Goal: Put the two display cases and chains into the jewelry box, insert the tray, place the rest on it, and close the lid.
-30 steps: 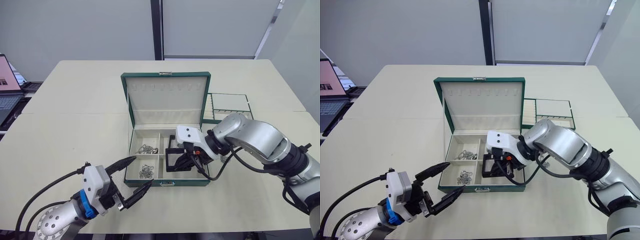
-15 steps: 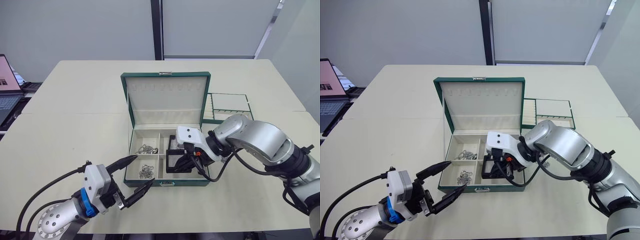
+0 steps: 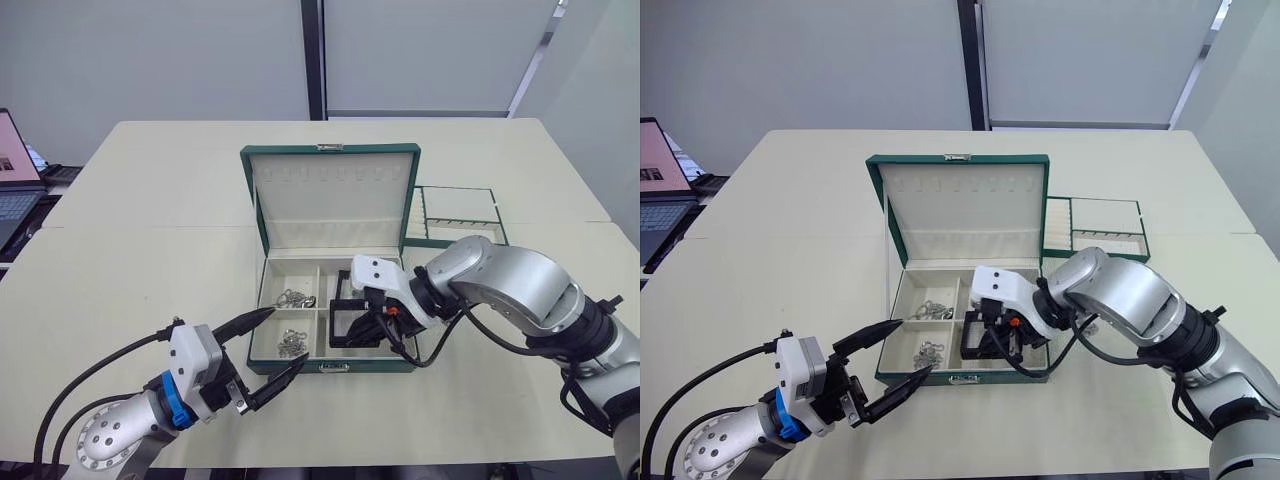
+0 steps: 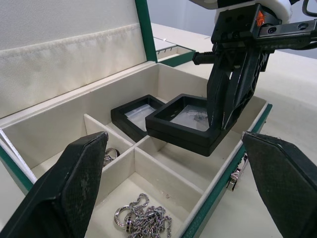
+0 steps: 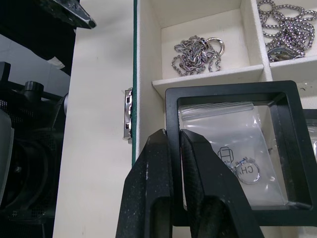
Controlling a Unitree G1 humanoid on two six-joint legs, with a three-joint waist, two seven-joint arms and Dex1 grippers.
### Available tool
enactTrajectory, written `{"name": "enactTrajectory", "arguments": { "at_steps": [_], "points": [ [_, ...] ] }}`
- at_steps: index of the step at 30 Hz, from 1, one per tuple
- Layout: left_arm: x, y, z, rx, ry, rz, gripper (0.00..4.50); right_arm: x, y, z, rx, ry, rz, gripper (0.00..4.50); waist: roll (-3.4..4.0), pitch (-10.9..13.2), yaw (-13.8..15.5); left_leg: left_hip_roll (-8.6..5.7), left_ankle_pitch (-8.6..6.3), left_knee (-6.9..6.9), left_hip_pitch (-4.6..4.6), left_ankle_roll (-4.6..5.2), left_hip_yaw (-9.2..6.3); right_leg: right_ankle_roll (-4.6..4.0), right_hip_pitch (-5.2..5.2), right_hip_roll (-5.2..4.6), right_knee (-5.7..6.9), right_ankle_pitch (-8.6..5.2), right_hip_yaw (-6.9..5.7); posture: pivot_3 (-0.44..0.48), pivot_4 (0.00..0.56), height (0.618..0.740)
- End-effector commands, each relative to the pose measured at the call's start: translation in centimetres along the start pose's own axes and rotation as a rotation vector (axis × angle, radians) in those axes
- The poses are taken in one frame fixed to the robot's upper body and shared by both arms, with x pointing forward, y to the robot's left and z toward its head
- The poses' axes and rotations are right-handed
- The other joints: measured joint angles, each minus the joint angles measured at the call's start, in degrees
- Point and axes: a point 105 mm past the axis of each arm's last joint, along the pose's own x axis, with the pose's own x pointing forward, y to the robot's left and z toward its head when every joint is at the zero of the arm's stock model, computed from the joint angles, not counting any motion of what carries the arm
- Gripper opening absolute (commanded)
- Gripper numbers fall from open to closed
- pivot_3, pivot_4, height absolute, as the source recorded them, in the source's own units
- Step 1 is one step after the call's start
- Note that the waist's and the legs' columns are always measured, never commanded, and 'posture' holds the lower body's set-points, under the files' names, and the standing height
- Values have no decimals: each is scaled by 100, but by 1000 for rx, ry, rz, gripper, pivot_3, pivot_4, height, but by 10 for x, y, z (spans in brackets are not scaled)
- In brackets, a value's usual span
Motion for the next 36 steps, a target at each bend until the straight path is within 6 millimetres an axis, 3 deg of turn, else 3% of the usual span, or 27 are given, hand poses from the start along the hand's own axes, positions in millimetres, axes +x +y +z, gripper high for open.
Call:
{"name": "enactTrajectory", "arguments": {
  "at_steps": [1,27,29,36],
  "points": [
    [0,-2,5,15,-12,-19,4500,-3,6,6,-11,-27,18,36,0,0,0,0,0,0,0,0,0,0,0,0,0,0,0,0,150,740],
    [4,0,6,20,-13,-36,4500,2,-1,-2,-12,-32,-27,36,1,1,0,-1,1,-16,0,-2,0,0,-8,-1,-1,0,2,0,150,740],
    [4,0,6,21,-14,-36,4500,1,-1,-1,-7,-41,-25,760,1,1,0,-1,1,-16,0,-2,0,0,-8,-1,-2,0,2,0,150,740],
    [6,2,7,26,-17,-43,4500,-5,-2,8,-2,-91,-16,2534,1,1,0,-2,2,-17,0,-3,0,0,-8,-1,-2,0,2,0,150,740]
  ]
}}
